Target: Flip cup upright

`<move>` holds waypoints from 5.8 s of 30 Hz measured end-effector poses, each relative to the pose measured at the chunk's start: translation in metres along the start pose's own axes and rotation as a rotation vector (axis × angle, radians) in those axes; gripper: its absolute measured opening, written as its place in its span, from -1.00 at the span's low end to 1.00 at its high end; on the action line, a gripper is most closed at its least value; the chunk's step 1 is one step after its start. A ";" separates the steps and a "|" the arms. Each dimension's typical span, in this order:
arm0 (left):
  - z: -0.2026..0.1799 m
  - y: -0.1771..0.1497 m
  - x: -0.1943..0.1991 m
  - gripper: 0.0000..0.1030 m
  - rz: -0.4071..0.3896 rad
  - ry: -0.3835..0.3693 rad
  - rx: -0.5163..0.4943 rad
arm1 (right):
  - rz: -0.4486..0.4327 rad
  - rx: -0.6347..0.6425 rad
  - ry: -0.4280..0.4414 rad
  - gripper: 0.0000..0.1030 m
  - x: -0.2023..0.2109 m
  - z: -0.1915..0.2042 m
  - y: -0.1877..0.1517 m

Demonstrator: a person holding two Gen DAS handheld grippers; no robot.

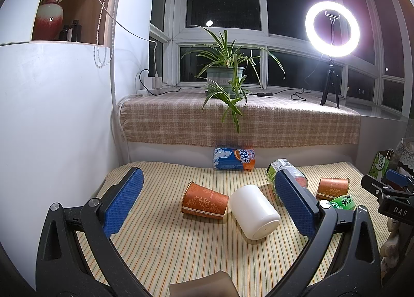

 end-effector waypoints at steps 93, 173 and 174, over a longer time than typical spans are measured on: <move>0.016 -0.051 -0.012 1.00 0.178 -0.009 0.019 | 0.339 -0.116 0.148 1.00 -0.101 -0.032 0.029; 0.032 -0.064 -0.009 1.00 0.240 -0.034 0.078 | 0.829 -0.372 0.383 0.64 -0.077 0.027 -0.072; 0.032 -0.064 -0.009 1.00 0.243 -0.039 0.082 | 0.836 -0.379 0.379 0.64 -0.078 0.027 -0.074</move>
Point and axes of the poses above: each gripper's, at about its wrist camera, not at the fingertips, and x roughly against the way its jaws point, z to its left, y to its top, the point moved 3 cm from there along -x, roughly the way its jaws point, and after that the axes turned 8 degrees about -x, right-handed, at the moved point
